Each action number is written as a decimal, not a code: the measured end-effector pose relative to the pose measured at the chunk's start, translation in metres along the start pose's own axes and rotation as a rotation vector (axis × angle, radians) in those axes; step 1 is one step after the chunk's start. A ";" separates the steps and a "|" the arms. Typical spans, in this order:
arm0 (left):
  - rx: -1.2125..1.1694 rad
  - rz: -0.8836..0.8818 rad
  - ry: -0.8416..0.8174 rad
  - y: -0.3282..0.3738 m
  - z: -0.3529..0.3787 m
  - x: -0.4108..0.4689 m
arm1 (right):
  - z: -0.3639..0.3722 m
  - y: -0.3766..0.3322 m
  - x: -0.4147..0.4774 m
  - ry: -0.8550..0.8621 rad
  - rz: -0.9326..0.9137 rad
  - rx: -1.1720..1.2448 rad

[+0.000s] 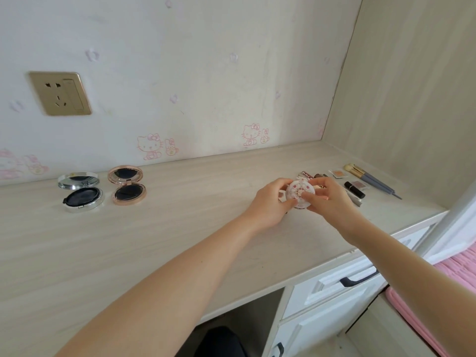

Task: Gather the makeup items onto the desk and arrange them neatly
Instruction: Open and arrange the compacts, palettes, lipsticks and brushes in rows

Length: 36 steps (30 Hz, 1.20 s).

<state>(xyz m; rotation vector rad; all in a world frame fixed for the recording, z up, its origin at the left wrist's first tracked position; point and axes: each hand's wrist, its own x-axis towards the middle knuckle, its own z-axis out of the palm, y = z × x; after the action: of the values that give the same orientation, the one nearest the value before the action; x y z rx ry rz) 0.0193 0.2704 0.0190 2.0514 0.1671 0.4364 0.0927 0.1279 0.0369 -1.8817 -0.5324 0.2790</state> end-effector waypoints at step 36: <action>0.128 -0.171 0.374 -0.044 -0.163 -0.196 | 0.173 -0.091 -0.102 -0.518 -0.427 -0.468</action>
<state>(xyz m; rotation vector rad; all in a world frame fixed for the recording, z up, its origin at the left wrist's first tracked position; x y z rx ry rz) -0.2197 0.3670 0.0071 2.0415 0.6042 0.7146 -0.0917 0.2469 0.0522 -2.0745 -1.4312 0.3801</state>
